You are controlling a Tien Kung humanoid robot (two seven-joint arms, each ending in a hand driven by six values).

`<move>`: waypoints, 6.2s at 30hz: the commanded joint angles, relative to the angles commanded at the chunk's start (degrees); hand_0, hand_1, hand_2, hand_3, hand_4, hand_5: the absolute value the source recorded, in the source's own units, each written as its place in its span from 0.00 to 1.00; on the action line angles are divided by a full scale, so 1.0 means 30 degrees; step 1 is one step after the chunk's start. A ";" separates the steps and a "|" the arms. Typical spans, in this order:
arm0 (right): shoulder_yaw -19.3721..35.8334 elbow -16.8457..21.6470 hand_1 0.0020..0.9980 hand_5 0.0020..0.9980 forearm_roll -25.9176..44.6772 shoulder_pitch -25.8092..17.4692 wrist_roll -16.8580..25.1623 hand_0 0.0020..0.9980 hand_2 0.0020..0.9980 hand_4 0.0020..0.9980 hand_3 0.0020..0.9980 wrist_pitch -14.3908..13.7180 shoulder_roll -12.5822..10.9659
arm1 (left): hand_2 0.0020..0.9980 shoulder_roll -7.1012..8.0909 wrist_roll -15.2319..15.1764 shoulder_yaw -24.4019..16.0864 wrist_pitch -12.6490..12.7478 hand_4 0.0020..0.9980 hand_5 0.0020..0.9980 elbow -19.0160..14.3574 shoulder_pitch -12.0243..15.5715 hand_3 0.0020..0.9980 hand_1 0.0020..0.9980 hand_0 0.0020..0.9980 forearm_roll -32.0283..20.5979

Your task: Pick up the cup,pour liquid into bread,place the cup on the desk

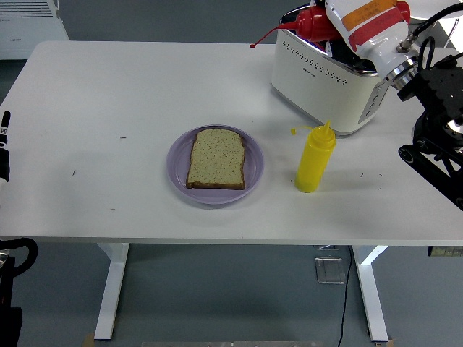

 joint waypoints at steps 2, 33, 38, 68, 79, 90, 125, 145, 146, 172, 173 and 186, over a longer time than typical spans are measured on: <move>-0.1013 0.0057 0.29 0.16 0.0000 0.0242 0.0092 0.16 0.40 0.45 0.50 0.0147 -0.0057 | 0.73 -0.0001 -0.0003 -0.0003 0.0007 0.49 1.00 0.0005 0.0041 0.72 0.74 0.81 0.0001; 0.2653 0.2960 0.29 0.15 0.7006 -0.3533 0.1411 0.16 0.39 0.42 0.49 -0.3220 0.0938 | 0.73 -0.0073 0.0003 -0.0008 0.0010 0.49 1.00 0.0031 -0.0113 0.72 0.74 0.81 0.0004; 0.4817 0.3898 0.29 0.15 1.0979 -0.4820 0.2904 0.16 0.39 0.42 0.49 -0.3318 0.1193 | 0.73 -0.0071 0.0001 -0.0018 0.0023 0.49 1.00 0.0032 -0.0096 0.72 0.74 0.81 0.0000; 1.0382 0.2865 0.29 0.16 2.7734 -1.0334 0.7599 0.17 0.39 0.40 0.49 -0.2794 0.1601 | 0.73 -0.0098 0.0022 0.0130 0.0046 0.49 1.00 0.0038 -0.0068 0.72 0.74 0.81 0.0018; 1.0239 0.1731 0.28 0.17 2.6947 -1.1762 1.0513 0.20 0.39 0.40 0.49 -0.3212 0.1906 | 0.73 -0.0098 0.0021 0.0109 0.0049 0.49 1.00 0.0049 -0.0050 0.72 0.74 0.81 0.0001; 0.9010 -0.0664 0.31 0.17 2.8981 -1.2293 1.4565 0.26 0.39 0.40 0.49 -0.4995 0.2741 | 0.73 -0.0098 0.0030 0.0249 0.0045 0.49 1.00 0.0080 0.0033 0.72 0.74 0.81 0.0012; 0.4996 -0.2737 0.33 0.19 3.0865 -1.1332 1.4565 0.30 0.39 0.39 0.48 -0.5169 0.4521 | 0.73 -0.0098 0.0033 0.0310 0.0050 0.49 1.00 0.0100 0.0008 0.72 0.74 0.81 0.0020; 0.3807 -0.3823 0.33 0.19 3.1106 -1.0908 1.4565 0.31 0.39 0.38 0.48 -0.5169 0.4841 | 0.73 -0.0098 0.0027 0.0270 0.0053 0.49 1.00 0.0104 -0.0009 0.72 0.74 0.81 0.0019; 0.3762 -0.3897 0.33 0.19 3.1107 -1.0904 1.4565 0.31 0.39 0.38 0.48 -0.5169 0.4838 | 0.73 -0.0098 0.0025 0.0265 0.0052 0.49 1.00 0.0103 -0.0005 0.72 0.74 0.81 0.0018; 0.3510 -0.4649 0.33 0.19 3.1087 -1.0687 1.4565 0.31 0.39 0.39 0.49 -0.5169 0.4982 | 0.73 -0.0098 0.0023 0.0244 0.0054 0.49 1.00 0.0094 0.0003 0.72 0.74 0.81 0.0015; 0.3493 -0.4649 0.33 0.19 3.1074 -1.0692 1.4565 0.31 0.39 0.39 0.49 -0.5169 0.4986 | 0.73 -0.0098 0.0022 0.0246 0.0055 0.49 1.00 0.0097 0.0006 0.72 0.74 0.81 0.0014; 0.3283 -0.4606 0.34 0.16 3.0582 -1.0891 1.4565 0.31 0.40 0.47 0.49 -0.5169 0.5016 | 0.73 -0.0098 0.0012 0.0274 0.0060 0.49 1.00 0.0107 0.0023 0.72 0.74 0.81 0.0008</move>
